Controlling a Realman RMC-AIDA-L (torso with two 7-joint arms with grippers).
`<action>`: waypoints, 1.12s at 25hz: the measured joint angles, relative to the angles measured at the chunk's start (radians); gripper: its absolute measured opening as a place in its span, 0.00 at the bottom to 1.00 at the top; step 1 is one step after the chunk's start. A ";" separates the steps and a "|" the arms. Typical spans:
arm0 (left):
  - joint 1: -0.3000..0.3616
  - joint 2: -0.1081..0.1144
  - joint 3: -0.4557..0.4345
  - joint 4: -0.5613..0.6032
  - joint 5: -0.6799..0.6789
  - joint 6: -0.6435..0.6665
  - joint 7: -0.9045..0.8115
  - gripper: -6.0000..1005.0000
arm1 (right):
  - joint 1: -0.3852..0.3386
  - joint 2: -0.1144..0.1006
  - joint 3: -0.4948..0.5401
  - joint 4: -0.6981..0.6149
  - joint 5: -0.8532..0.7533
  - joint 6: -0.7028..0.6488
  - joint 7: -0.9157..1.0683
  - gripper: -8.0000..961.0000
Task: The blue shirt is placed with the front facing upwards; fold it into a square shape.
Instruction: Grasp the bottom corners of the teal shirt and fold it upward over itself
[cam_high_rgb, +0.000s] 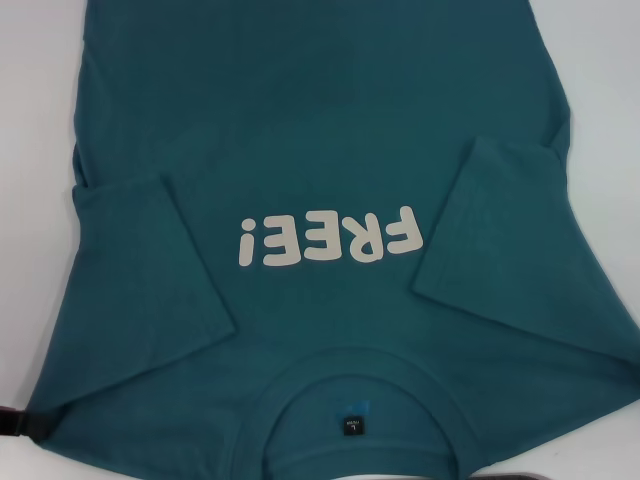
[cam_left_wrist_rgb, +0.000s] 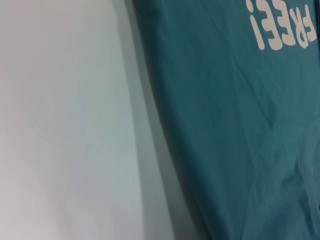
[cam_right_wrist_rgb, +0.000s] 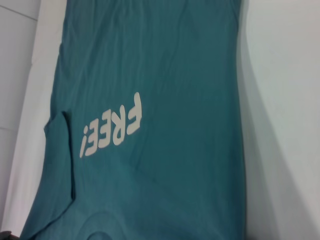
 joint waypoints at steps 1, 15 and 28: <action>0.000 0.000 0.000 0.000 -0.001 0.000 0.001 0.02 | -0.003 0.000 0.000 0.000 0.007 0.001 0.000 0.06; -0.064 0.009 -0.034 -0.003 -0.128 0.036 0.024 0.02 | 0.054 -0.013 -0.001 0.001 0.090 0.012 -0.009 0.06; -0.173 0.017 -0.154 0.004 -0.155 -0.009 0.016 0.02 | 0.166 -0.028 0.000 0.004 0.105 -0.029 0.012 0.06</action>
